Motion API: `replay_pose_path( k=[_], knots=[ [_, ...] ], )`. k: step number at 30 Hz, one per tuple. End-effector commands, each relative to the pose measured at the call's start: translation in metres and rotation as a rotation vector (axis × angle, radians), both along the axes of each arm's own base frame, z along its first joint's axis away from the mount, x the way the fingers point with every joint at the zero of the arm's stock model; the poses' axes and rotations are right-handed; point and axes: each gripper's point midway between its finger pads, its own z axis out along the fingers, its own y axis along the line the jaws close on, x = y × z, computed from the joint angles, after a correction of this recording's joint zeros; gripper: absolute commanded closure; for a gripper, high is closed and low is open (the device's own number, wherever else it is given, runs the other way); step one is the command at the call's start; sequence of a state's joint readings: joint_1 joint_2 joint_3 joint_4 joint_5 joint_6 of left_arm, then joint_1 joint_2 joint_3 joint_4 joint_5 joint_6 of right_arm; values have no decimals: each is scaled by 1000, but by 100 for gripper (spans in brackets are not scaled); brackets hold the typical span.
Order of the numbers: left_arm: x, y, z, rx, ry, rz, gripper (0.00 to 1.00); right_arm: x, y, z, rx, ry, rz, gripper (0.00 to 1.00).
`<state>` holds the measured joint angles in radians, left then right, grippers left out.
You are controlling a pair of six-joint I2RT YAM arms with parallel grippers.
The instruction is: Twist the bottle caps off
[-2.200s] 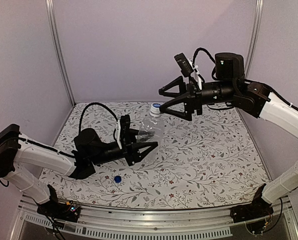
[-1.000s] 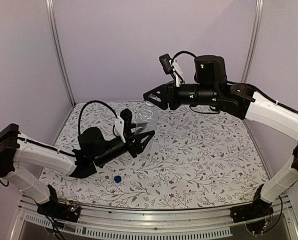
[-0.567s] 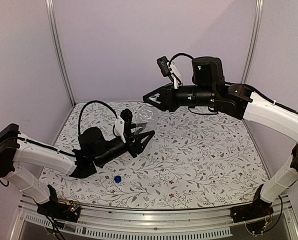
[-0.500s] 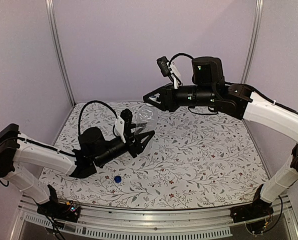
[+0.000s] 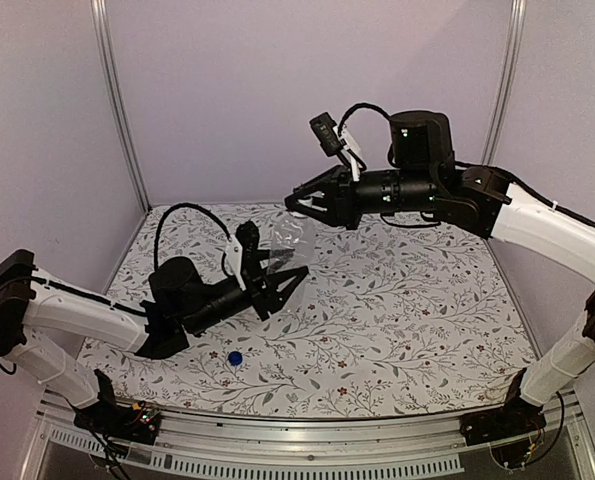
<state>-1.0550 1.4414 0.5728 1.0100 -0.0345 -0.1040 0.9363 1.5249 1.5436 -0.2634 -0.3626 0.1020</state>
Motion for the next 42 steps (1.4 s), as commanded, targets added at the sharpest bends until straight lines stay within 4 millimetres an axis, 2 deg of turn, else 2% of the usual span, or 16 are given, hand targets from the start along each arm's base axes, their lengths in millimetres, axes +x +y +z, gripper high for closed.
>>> replay_pose_path(
  k=[1, 5, 8, 14, 21, 28, 35, 42],
  knots=[
    [-43, -6, 15, -54, -73, -247, 53, -39, -13, 24, 47, -187, 255, 97],
    [-73, -8, 21, -79, -106, -437, 54, -65, -25, 25, 81, -237, 440, 96],
    [-85, -11, 21, -75, -111, -520, 54, -74, -28, 24, 94, -234, 525, 95],
    [-87, -12, 19, -79, -103, -545, 54, -75, -28, 15, 90, -209, 578, 91],
    [-81, -13, 19, -85, -96, -519, 55, -64, -24, 11, 68, -187, 524, 87],
    [-73, -11, 21, -95, -87, -483, 55, -56, -21, 5, 49, -169, 484, 71],
    [-65, -8, 20, -97, -74, -440, 55, -51, -21, 5, 43, -160, 450, 43],
    [-56, -6, 19, -101, -62, -394, 55, -54, -25, 8, 49, -147, 444, 25]
  ],
)
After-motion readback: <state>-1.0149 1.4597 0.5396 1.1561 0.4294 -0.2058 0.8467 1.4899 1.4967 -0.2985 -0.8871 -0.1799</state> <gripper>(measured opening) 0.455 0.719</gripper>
